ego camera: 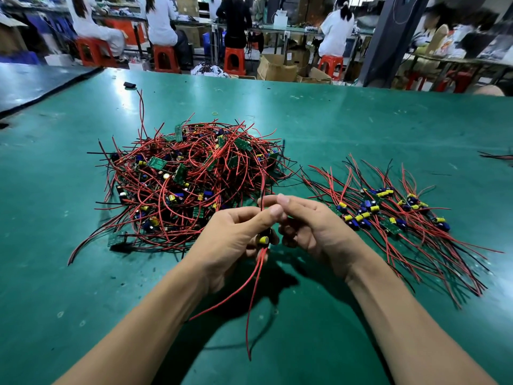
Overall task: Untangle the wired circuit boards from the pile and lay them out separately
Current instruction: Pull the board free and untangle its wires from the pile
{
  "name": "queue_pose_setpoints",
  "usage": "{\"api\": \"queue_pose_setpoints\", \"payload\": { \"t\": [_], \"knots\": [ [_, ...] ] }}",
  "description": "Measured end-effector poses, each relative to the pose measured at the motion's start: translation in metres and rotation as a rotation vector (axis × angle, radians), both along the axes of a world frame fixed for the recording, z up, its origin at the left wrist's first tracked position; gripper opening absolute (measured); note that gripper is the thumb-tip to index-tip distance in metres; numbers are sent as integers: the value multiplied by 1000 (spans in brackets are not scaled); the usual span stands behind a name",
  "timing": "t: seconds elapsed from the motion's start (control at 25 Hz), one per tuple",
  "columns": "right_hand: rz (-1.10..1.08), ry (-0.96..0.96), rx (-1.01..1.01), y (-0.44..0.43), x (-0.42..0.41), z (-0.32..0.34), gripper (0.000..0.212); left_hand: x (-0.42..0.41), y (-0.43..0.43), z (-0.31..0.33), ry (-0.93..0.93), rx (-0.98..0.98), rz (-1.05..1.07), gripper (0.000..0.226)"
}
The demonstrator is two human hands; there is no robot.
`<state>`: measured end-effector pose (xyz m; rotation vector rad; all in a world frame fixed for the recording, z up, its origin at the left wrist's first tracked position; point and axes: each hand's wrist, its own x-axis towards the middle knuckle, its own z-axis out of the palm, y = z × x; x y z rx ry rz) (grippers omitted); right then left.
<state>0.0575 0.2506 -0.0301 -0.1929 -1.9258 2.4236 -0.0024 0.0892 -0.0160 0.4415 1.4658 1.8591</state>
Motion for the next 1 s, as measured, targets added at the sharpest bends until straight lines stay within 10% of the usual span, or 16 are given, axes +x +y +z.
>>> {"api": "queue_pose_setpoints", "payload": {
  "t": [0.36, 0.64, 1.0],
  "knots": [
    [-214, -24, 27, 1, 1, 2, 30, 13, 12, -15, -17, 97, -30, 19],
    [-301, -20, 18, -9, -1, 5, 27, 23, 20, -30, 339, -19, 180, 15],
    [-332, 29, -24, -10, 1, 6, 28, 19, 19, -17, -69, 100, 71, 5]
  ]
}}
